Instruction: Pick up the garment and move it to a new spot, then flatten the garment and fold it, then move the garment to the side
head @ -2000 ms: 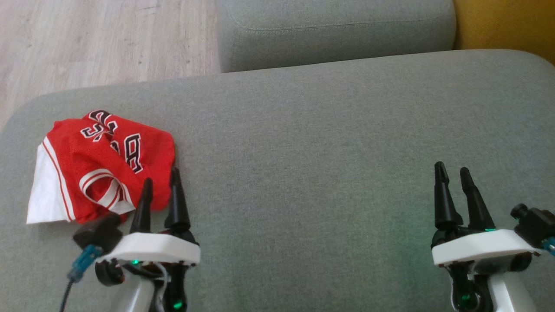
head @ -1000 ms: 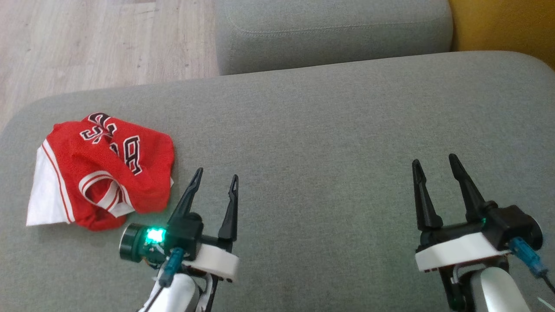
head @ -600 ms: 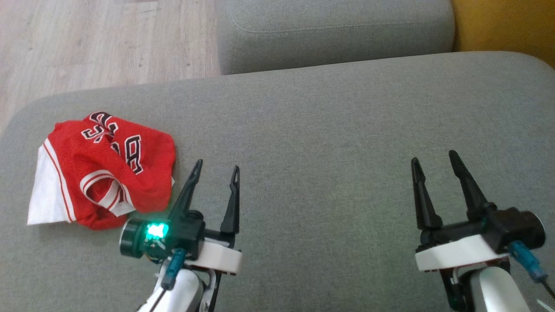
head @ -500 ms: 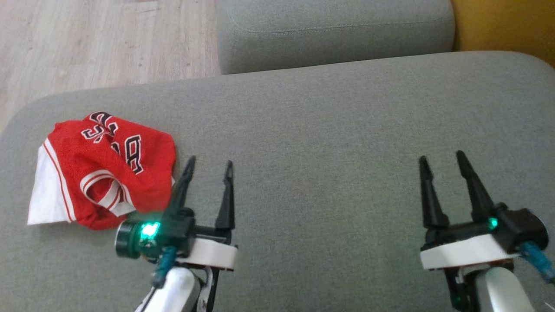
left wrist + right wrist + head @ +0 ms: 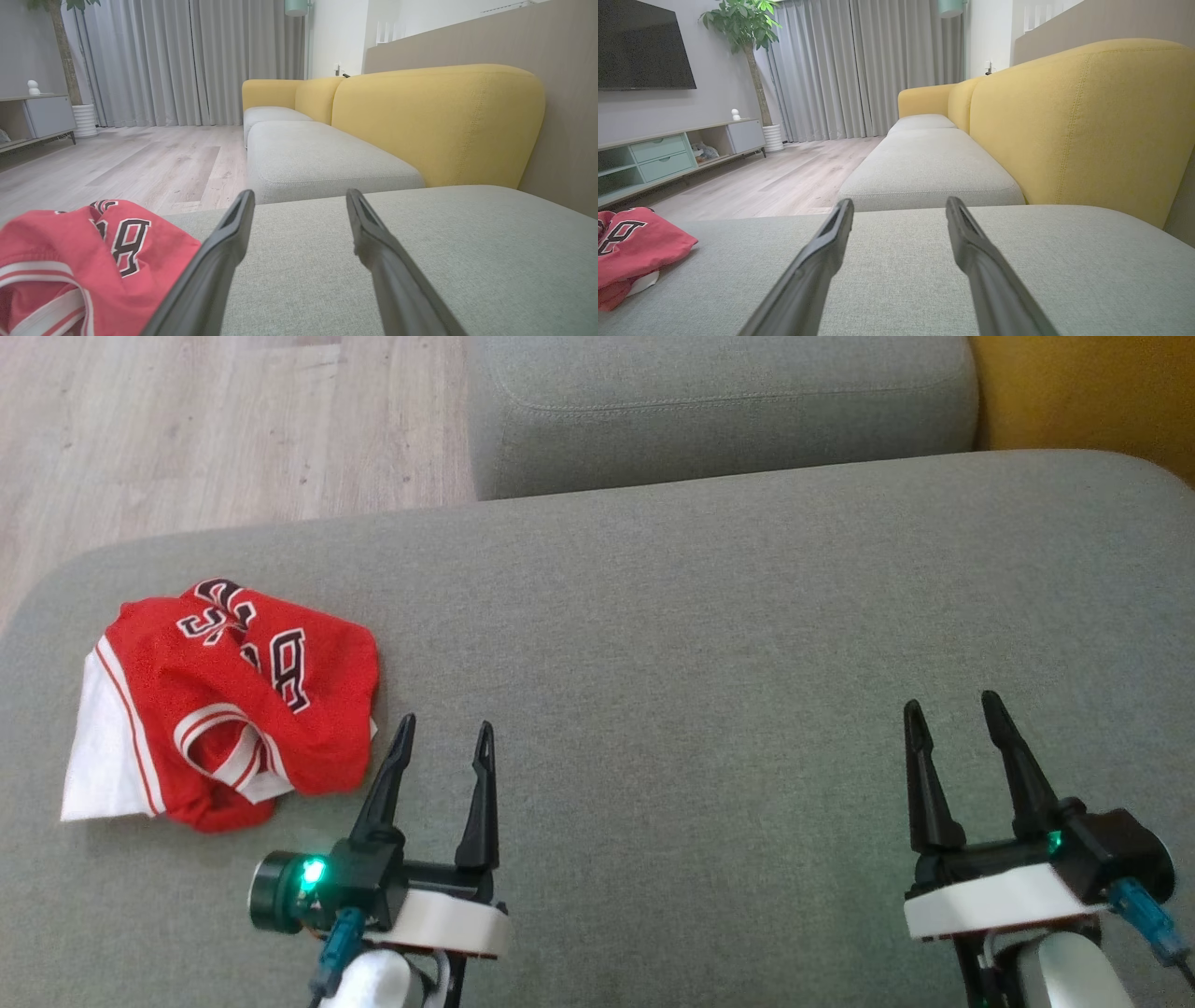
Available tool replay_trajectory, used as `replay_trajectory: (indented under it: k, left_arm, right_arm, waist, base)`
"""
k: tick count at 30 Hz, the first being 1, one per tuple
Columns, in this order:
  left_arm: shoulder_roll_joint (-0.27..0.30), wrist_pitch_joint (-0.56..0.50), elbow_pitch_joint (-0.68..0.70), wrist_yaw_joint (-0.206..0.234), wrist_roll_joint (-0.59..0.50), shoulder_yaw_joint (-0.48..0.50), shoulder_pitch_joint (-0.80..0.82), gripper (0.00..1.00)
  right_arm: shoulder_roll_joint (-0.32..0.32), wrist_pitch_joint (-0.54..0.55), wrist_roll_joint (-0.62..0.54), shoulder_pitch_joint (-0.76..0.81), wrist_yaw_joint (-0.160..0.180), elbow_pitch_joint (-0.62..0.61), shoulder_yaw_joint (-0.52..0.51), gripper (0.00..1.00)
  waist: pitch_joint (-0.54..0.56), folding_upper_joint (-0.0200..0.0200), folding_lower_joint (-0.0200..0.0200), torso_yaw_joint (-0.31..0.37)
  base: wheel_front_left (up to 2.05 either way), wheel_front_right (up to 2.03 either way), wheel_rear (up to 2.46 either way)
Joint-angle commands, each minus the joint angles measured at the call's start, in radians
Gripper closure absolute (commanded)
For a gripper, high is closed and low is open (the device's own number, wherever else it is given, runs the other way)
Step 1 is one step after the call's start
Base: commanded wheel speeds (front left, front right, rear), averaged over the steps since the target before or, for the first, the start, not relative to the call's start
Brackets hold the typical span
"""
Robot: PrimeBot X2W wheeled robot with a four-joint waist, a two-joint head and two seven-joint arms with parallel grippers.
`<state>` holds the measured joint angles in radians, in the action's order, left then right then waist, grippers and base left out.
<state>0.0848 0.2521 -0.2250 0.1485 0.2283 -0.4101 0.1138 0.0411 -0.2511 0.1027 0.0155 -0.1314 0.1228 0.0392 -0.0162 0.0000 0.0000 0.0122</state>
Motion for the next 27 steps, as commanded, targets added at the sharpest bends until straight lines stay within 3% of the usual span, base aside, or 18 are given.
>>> replay_trajectory:
  k: [1, 12, 27]
  left_arm:
    - [-0.003, 0.01, 0.025, -0.004, -0.01, 0.043, 0.028, 0.0]
    - [-0.028, 0.01, 0.008, -0.046, -0.05, 0.122, 0.015, 0.0]
    - [-0.034, 0.01, 0.009, -0.056, -0.083, 0.192, -0.031, 0.0]
  right_arm:
    - [0.009, -0.011, -0.004, -0.026, 0.001, -0.027, 0.026, 0.0]
    - [0.009, -0.011, 0.015, -0.018, 0.001, -0.022, 0.044, 0.0]
    - [0.009, -0.011, 0.045, 0.024, 0.001, -0.043, 0.116, 0.0]
  waist:
    - [0.0, 0.0, 0.0, -0.001]
    - [0.009, 0.0, 0.0, -0.062]
    - [0.047, 0.0, 0.0, -0.27]
  base:
    - [0.0, 0.0, 0.0]
    - [0.0, 0.0, 0.0]
    - [0.0, 0.0, 0.0]
